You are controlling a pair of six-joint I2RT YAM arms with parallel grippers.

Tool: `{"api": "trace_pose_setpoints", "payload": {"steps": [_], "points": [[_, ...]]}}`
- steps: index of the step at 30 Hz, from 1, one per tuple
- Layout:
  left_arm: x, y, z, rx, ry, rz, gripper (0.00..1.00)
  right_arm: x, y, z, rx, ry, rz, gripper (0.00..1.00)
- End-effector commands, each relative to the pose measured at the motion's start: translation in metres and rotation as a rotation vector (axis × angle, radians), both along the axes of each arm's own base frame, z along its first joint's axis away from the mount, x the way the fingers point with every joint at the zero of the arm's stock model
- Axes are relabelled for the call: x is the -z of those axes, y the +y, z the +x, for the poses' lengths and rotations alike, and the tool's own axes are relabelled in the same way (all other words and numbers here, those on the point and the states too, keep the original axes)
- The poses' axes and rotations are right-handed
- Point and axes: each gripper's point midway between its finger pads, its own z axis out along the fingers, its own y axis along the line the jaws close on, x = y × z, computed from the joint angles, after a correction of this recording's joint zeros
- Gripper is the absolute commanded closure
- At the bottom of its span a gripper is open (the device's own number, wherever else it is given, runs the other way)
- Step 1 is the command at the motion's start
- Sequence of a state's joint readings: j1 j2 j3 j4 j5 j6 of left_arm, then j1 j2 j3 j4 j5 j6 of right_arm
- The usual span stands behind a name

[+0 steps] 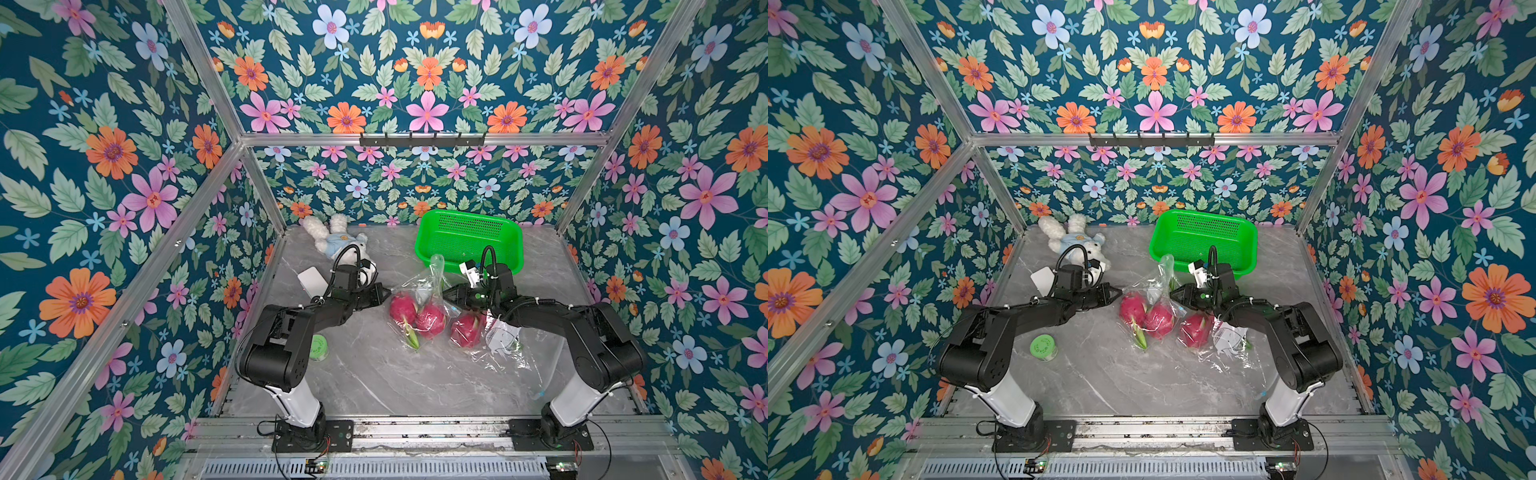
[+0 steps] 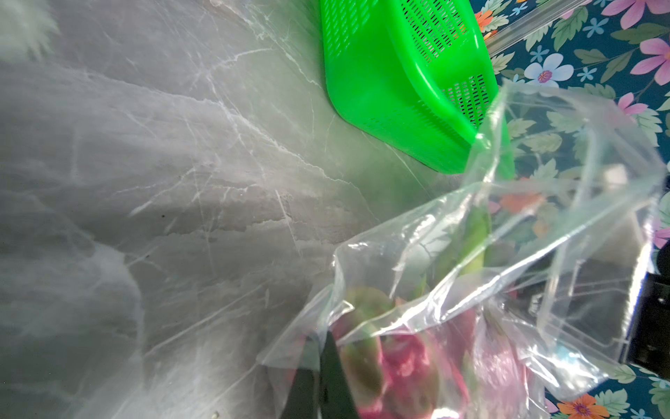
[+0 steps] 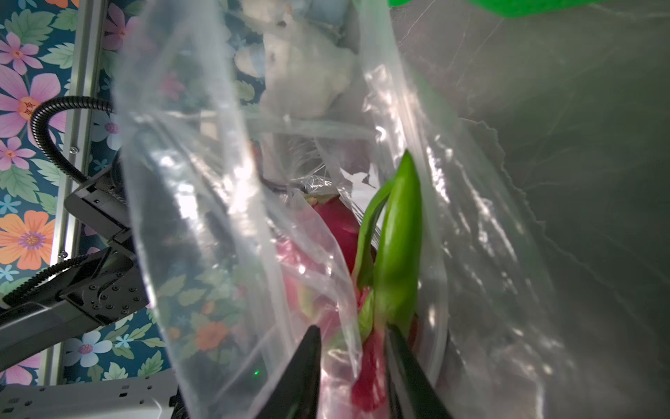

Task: Open the zip-top bag and take out the dragon fruit
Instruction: Adjust the zipper food storage bag at the center of the board, then pick up the dragon fruit from the zipper food storage bag.

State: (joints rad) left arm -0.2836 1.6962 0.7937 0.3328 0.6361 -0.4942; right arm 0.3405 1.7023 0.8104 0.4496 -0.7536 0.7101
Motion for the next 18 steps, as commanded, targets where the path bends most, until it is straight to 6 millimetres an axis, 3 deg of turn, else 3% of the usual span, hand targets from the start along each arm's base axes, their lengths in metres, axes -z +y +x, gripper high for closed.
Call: {"api": "trace_pose_setpoints", "payload": {"steps": [1,9,13,15,18], "points": [[-0.004,0.001,0.001,0.003,-0.019,0.010,1.00,-0.014,0.005,0.009,0.004,-0.037,0.055,0.71],[-0.008,0.001,0.001,0.006,-0.027,0.007,1.00,0.022,-0.002,0.021,0.069,0.086,-0.053,0.77],[-0.007,0.001,0.001,0.007,-0.023,0.011,1.00,0.028,0.000,0.022,0.077,0.100,-0.116,0.76],[-0.006,0.000,0.002,0.008,-0.023,0.011,1.00,0.027,0.011,0.020,0.039,0.094,-0.134,0.70],[-0.005,0.000,0.003,0.011,-0.019,0.013,1.00,0.020,0.027,0.017,-0.009,0.084,-0.099,0.50]]}}
